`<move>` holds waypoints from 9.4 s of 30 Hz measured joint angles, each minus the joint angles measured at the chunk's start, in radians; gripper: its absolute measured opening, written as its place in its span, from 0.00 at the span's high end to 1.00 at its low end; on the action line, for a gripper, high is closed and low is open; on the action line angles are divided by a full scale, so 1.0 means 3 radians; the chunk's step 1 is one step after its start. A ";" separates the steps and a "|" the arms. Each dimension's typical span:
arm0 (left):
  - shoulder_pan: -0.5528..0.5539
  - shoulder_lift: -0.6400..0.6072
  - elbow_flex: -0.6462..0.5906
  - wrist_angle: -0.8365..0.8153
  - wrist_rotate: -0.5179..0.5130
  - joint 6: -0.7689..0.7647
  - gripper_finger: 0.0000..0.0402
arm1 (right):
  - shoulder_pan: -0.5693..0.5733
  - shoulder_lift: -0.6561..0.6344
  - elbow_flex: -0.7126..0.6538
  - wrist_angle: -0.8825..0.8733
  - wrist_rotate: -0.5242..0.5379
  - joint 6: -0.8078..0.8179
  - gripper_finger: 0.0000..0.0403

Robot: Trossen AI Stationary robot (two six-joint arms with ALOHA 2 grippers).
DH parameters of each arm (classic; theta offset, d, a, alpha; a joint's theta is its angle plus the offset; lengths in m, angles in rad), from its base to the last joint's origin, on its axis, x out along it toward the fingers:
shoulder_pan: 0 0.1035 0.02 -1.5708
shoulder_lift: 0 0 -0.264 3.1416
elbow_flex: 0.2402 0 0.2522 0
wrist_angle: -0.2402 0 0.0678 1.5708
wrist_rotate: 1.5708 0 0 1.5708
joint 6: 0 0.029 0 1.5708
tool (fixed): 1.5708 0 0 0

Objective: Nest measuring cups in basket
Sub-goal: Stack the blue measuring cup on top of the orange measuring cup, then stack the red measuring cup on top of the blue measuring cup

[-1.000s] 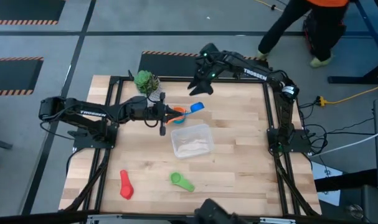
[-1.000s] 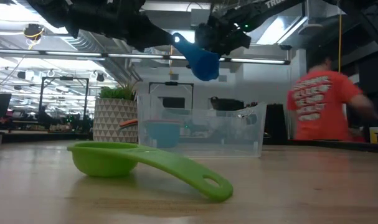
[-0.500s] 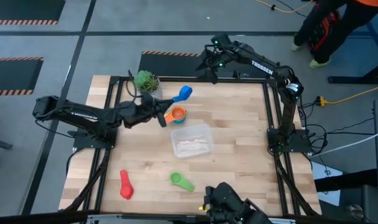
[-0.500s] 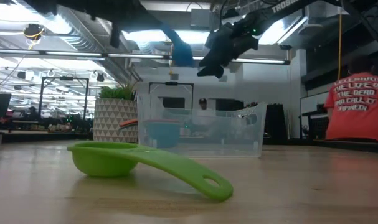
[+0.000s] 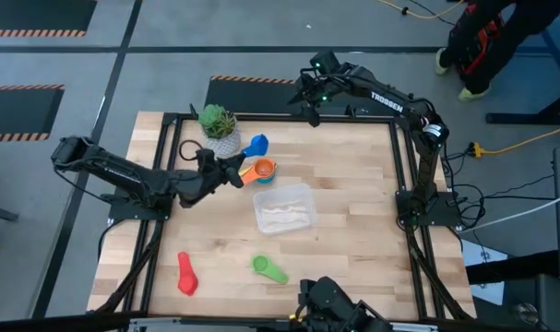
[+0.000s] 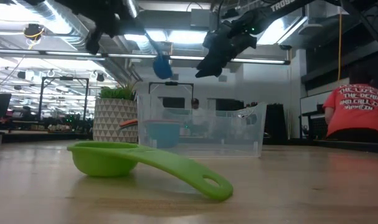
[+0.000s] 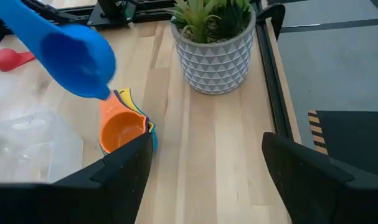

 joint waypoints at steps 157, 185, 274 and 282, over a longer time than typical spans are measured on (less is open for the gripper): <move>0.0274 -0.0737 0.0001 -0.4558 0.4929 -0.0569 0.73 | 0.0451 0.0000 -0.0004 -0.1093 -0.0177 -0.0608 0.24; -0.0757 -0.0737 -0.0799 -0.3298 0.4975 -0.0801 0.73 | 0.0501 0.0000 -0.0004 -0.1100 -0.0175 -0.0606 0.24; -0.1387 0.0137 -0.0922 -0.1830 0.4695 -0.1359 0.99 | 0.0476 0.0000 -0.0003 -0.1104 -0.0175 -0.0704 0.24; -0.1359 0.0137 -0.0922 -0.1558 0.4628 -0.1359 0.99 | 0.0338 -0.0019 0.0000 -0.1107 -0.0174 -0.0706 0.24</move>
